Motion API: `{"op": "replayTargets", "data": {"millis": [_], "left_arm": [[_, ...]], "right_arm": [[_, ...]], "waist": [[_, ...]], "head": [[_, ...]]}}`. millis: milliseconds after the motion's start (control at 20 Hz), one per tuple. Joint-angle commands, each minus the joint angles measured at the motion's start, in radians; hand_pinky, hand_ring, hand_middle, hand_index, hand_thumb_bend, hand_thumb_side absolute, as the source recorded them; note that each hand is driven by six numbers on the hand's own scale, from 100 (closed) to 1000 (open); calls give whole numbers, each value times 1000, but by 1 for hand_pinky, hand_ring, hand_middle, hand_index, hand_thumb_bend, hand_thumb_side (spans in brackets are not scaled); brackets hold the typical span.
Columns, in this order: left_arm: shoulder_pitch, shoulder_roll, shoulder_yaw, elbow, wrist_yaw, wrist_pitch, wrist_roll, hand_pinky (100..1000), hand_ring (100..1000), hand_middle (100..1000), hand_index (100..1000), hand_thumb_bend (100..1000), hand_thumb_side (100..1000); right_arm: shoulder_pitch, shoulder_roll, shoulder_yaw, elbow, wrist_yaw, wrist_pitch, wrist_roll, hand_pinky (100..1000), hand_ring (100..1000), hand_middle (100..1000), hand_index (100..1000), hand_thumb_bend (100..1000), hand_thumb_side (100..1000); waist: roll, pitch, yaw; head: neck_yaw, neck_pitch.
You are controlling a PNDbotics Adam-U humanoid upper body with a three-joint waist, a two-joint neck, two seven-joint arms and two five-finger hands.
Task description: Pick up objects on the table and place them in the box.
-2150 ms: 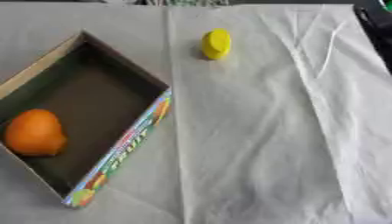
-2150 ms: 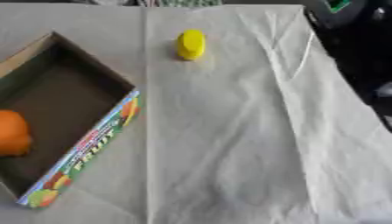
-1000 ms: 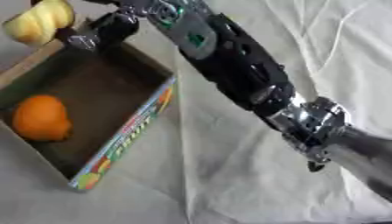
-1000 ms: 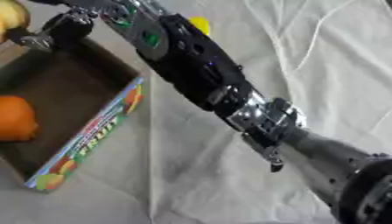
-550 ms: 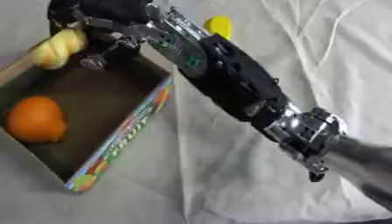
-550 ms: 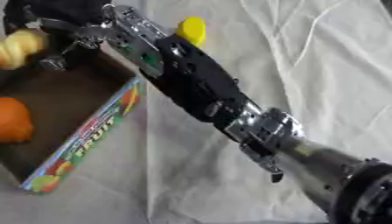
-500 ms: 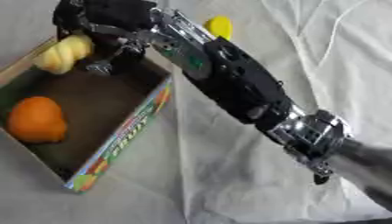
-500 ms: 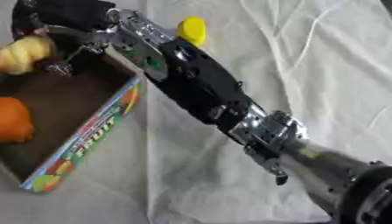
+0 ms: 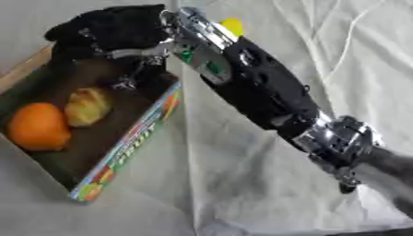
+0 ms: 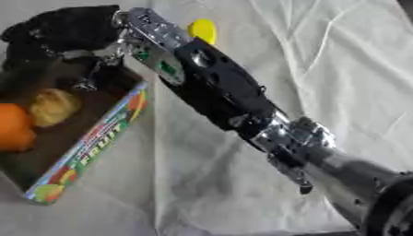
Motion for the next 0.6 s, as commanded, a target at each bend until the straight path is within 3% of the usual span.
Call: {"op": "replayTargets", "data": {"millis": [50, 350, 600], "left_arm": [[-4, 33, 11, -16, 5, 2, -3, 831, 818, 768, 882, 222, 256], [2, 30, 13, -16, 7, 3, -5, 830, 818, 768, 881, 217, 261], [13, 31, 17, -16, 5, 5, -2, 831, 819, 769, 880, 224, 257]], "right_arm": [[-19, -22, -23, -31, -1, 13, -10, 912, 1000, 849, 948, 100, 126], [-25, -35, -41, -66, -54, 45, -27, 895, 1000, 834, 942, 115, 100], [-43, -124, -93, -143, -242, 123, -28, 888, 1000, 819, 940, 100, 100]], "waist": [[8, -23, 0], [9, -26, -1], [10, -36, -10]], "head": [[-1, 2], [-7, 1], [-1, 9]]}}
